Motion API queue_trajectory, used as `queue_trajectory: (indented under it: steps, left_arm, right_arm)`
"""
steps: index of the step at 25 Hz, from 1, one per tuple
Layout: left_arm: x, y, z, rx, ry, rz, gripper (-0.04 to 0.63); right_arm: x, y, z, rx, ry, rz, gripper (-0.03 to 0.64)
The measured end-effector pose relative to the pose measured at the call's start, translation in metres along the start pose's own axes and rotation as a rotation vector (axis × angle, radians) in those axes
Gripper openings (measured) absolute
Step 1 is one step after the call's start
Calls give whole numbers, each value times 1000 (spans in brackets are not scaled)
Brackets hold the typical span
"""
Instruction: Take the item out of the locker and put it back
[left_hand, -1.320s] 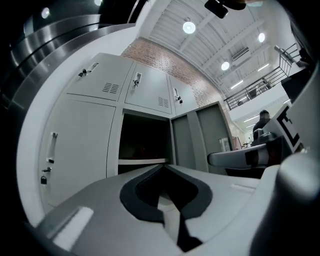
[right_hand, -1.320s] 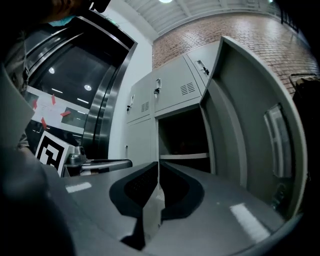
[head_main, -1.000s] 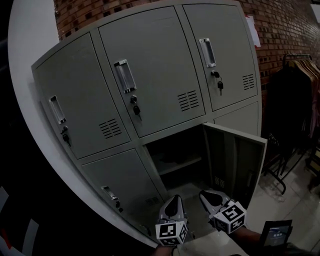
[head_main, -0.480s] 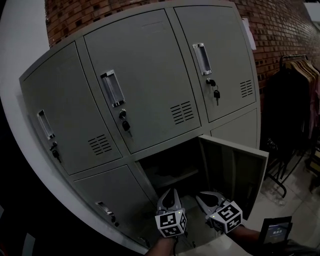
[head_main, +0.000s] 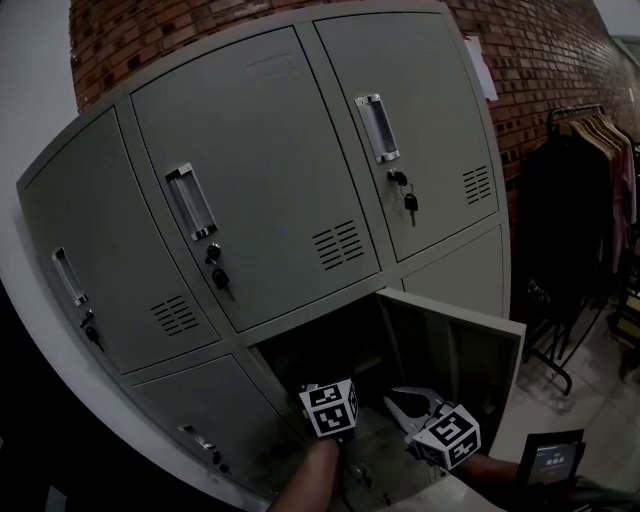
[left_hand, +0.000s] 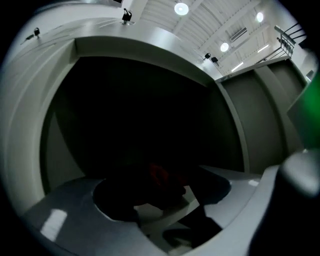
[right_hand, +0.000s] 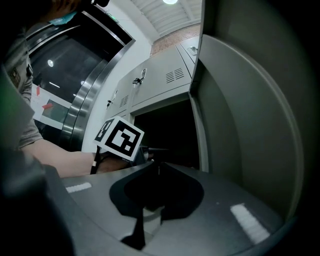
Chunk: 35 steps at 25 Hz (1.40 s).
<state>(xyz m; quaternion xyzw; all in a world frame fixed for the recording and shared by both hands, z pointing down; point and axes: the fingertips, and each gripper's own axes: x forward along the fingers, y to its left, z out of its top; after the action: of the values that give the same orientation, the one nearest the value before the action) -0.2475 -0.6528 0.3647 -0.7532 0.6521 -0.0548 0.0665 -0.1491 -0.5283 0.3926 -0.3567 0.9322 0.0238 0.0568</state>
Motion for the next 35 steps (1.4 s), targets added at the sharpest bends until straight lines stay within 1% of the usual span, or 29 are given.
queue_trajectory:
  steps: [2,5,8,10,12,15,18,21,26,30,35]
  left_arm:
    - [13,0,-3,15,29,3,342]
    - [23,3,-10,38,97,36,350]
    - [31,3,-18,89,188,61,351]
    - [35,3,-22,132,239,80,322]
    - [37,6,-25,168,279,110,270]
    - [36,10,-28,205,308,141,195]
    - [35,11,-27,223,303,152,137]
    - [33,13,-24,216,268,152,118]
    - [18,16,-19,124,178,145,110]
    - [-5,21,-9,69,113,145,109]
    - [-26,11,2,15,64,90,107]
  right_arm:
    - [1,-4,1,0,-5,-2,0]
    - [0,-9,3,3,-14,-3,0]
    - [0,-13,5,5,-20,-3,0]
    - [0,-14,6,8,-25,0,0]
    - [-1,-13,7,12,-29,4,0]
    - [-5,-14,9,19,-36,5,0]
    - [-8,-16,9,24,-41,1,0]
    - [-11,-17,9,28,-44,-2,0]
    - [-13,-20,8,25,-42,-11,0]
    - [-7,-18,7,14,-26,-6,0]
    - [-9,-13,5,14,-14,-28,0]
